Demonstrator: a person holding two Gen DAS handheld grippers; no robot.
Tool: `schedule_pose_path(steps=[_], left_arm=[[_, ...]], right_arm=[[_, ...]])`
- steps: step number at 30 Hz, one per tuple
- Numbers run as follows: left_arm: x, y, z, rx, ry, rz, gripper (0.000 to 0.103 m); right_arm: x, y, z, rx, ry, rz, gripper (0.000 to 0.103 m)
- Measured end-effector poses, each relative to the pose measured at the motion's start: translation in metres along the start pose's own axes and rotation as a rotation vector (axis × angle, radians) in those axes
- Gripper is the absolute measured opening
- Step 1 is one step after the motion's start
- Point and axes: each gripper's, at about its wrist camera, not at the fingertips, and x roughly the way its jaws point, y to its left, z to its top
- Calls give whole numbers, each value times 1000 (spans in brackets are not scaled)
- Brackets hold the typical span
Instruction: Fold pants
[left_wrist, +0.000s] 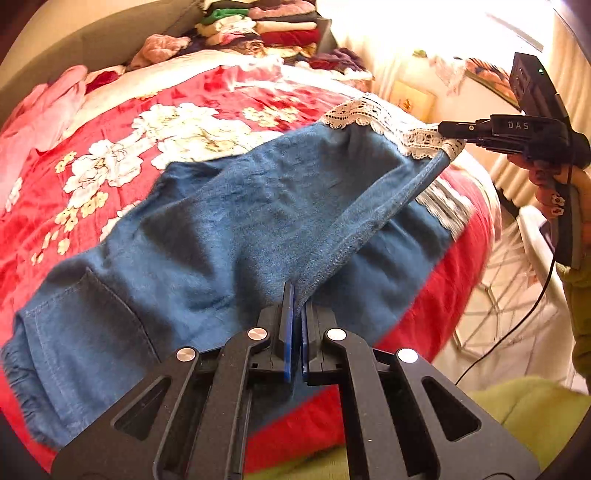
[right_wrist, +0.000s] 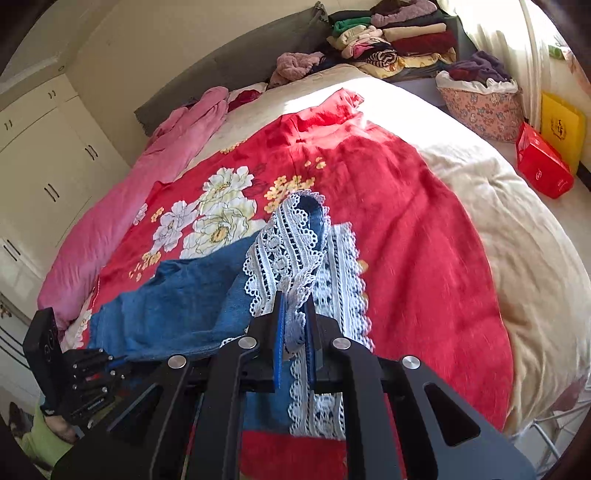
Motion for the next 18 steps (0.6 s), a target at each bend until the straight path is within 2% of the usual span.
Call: schedule_pose_path(steps=[6,11,17,18], left_arm=[[12,-16,-14,48,76,14,0],[15,-18,-16,41,92,24,0],[18,-26,-17,59,111,49,0],[18,-27,-18,59,115,52,0]], right_arm=[[2,-12,-30,29,44,1,9],[-1,-20,-44,36,50,-4,17],[-1,-27,-49,36,60,2,17],[-1,-26,-49,27,60,1,13]])
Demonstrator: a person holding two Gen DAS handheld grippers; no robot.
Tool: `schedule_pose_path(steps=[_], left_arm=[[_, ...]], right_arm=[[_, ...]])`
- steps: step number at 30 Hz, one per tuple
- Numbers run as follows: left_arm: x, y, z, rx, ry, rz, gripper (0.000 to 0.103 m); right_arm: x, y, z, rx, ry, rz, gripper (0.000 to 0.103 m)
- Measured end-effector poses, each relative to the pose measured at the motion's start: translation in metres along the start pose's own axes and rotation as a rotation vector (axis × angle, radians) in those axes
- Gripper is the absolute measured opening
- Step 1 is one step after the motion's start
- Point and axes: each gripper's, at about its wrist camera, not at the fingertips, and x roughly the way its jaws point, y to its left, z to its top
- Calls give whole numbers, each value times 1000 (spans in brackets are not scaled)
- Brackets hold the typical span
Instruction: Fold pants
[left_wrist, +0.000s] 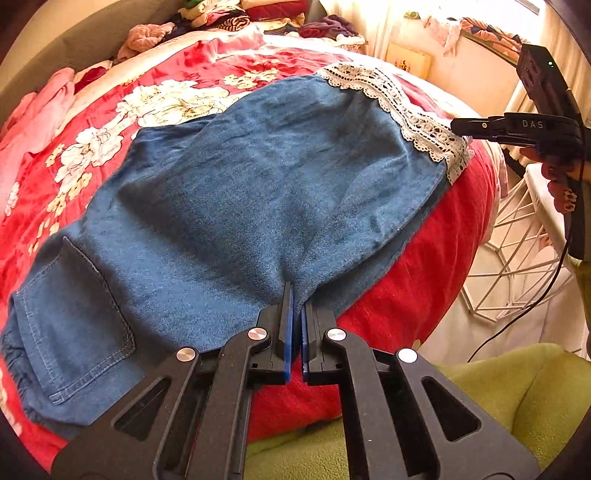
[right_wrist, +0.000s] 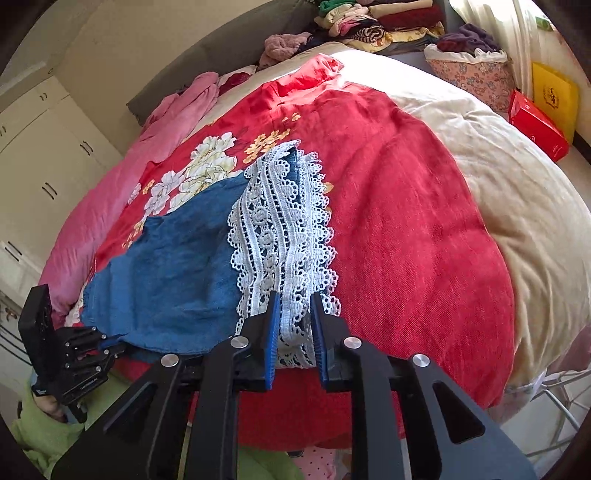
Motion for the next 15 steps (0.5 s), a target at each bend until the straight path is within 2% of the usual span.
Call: schedule_pose_path(steps=[2,5,6,11,15], left_arm=[[0,-2,0,0,4,6,0],[-2,-6,0,13,8,18,0],[-2,-8,0,22,6,21,0],[0,-17,-3,54,11,18,0],[4,-18,-4,57,20,14,0]], right_arm=[[-2,2,-2,-23,-9,-13,7],[-8,-2,-2,-21,-31,-17,6],[-10,-4,-1,-26,-37,-33,1],[-9,-10,-7,-24,-20,-48,1],[-18,-8,-6,-16,-47,-5,4]])
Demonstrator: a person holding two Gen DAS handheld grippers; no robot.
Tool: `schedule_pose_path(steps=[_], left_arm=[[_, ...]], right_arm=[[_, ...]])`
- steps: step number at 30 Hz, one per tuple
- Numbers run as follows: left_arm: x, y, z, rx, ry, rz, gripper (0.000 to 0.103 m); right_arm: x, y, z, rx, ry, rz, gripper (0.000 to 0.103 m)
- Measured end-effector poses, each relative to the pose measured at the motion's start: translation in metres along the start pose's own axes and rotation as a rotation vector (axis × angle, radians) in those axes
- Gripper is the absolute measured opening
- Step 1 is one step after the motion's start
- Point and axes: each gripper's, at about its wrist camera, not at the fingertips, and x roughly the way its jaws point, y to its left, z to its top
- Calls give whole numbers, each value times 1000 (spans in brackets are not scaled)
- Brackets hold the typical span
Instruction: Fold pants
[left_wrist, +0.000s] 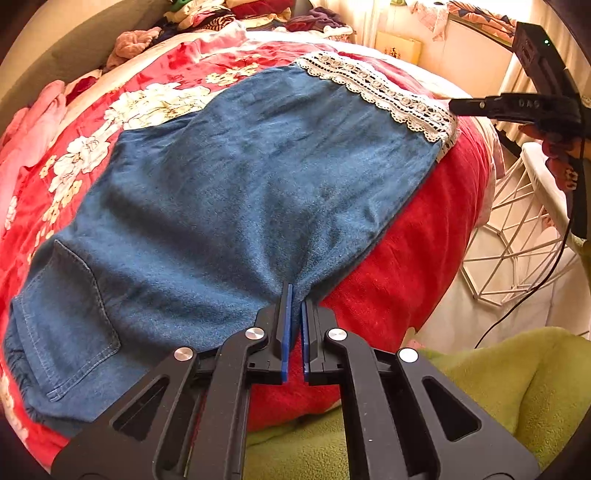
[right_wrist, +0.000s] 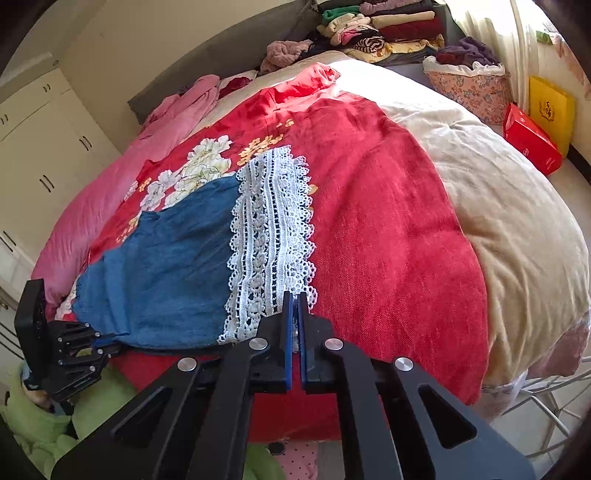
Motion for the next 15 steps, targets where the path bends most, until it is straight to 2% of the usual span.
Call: schedule_pose_path(steps=[2,4,6,7,9,15], left_arm=[[0,1,0,-10,-3,-4,0],[1,1,1,-17,-5,-11,0],[2,1,0,-19,-5,-12,0],[3,2,0,-22,-4,-15,0],[4,1,0,-25,1,-17,0],[6,2,0,-28,7,-15,2]], right_arm=[[0,3,2,-9,-1,10,5],[6,5,3,-11,19,-7,25],[10,6,0,-15,31,-3,28],[14,8,-2,-27,46,-7,23],[18,10,-6,-70,69,-41,8],[19,4,-13,-84,79,-78,8]])
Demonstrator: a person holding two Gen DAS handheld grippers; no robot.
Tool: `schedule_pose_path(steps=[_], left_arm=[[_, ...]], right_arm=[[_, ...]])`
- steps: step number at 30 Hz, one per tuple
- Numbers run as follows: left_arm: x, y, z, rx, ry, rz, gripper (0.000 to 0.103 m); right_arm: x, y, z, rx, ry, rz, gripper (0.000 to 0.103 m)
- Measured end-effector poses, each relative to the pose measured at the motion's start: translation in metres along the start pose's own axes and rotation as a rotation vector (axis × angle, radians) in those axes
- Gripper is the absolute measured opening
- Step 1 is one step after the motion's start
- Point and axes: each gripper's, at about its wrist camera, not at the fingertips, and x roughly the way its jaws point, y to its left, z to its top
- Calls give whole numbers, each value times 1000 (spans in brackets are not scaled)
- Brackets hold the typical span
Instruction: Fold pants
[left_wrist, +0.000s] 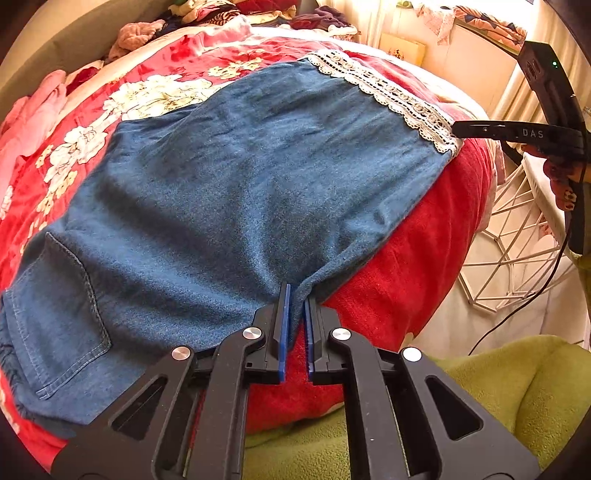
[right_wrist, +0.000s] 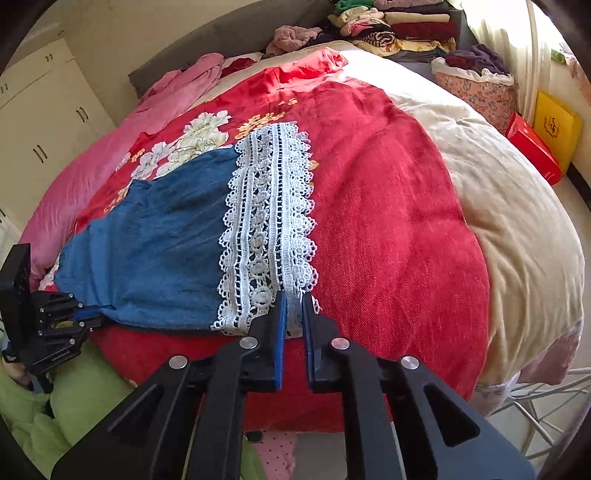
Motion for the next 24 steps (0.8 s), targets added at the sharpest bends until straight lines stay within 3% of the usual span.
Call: schedule_pose_path(steps=[1,3,4,5,7,9,11,14,16,18,22,24], left_arm=[[-1,0,0,1,-1,-1,4],[-5,1,-1,-4,-8,-15,17],[-10,1,-2,-10,-15,-24,34],[-15,2,-3,-13,-24,-28,40],[-34,5,-5,-27,-71,-47,41],[-52,14,-7,-56,-117,-39,52],[-73,30,-10,-108,-176,-16,71],[-96,65,-17,-210,-229,30,78],[-103,100,-26,-317,-235,100,83],[-103,136,-36,-431,-211,167,84],[-96,191,-54,-559,-152,299,85],[-93,211,-62,-610,-135,311,87]], right_arm=[[-1,0,0,2,1,0,9],[-5,-1,2,10,-5,5,12],[-10,-2,4,13,-17,2,16],[-15,-2,6,13,-34,-3,17],[-25,1,11,1,-67,-2,18],[-33,8,15,-18,-96,11,18],[-36,17,19,-39,-112,28,24],[-32,34,22,-80,-118,59,31],[-26,44,26,-99,-109,79,37],[-20,53,30,-124,-105,87,40],[-10,60,34,-145,-100,76,48],[-5,63,34,-152,-91,75,50]])
